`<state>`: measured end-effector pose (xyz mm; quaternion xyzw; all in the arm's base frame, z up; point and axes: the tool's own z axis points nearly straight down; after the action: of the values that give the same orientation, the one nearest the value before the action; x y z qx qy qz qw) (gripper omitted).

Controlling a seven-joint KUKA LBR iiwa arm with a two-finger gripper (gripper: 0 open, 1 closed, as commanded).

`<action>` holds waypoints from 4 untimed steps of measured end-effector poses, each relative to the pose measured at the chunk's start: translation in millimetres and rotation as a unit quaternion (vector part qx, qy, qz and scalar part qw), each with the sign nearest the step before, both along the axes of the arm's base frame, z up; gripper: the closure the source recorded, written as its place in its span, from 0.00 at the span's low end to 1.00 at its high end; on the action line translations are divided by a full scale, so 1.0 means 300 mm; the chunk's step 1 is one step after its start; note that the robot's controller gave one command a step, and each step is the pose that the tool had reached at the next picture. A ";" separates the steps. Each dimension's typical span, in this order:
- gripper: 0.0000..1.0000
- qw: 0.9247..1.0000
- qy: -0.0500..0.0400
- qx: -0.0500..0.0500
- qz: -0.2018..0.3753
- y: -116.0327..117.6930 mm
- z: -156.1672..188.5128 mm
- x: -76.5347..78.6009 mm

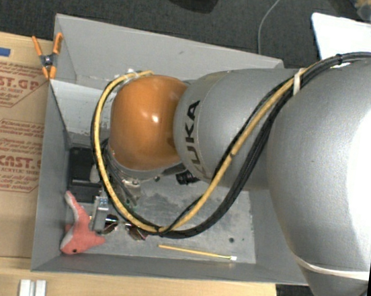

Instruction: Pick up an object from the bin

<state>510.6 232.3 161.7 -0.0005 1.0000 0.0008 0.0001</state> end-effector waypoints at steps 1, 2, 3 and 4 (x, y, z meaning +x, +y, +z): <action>0.00 0.992 0.000 0.000 0.125 -0.057 0.031 -0.036; 0.00 0.974 -0.001 -0.001 0.228 -0.088 0.052 -0.046; 0.00 0.975 -0.002 0.001 0.223 -0.130 -0.021 0.093; 0.00 0.969 -0.004 0.001 0.248 -0.137 -0.167 0.025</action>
Offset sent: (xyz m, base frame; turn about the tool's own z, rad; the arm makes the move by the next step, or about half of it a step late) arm -0.0159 -0.0147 0.0209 -0.5809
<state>518.2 191.2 111.6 -0.2489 0.9685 0.0021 0.0039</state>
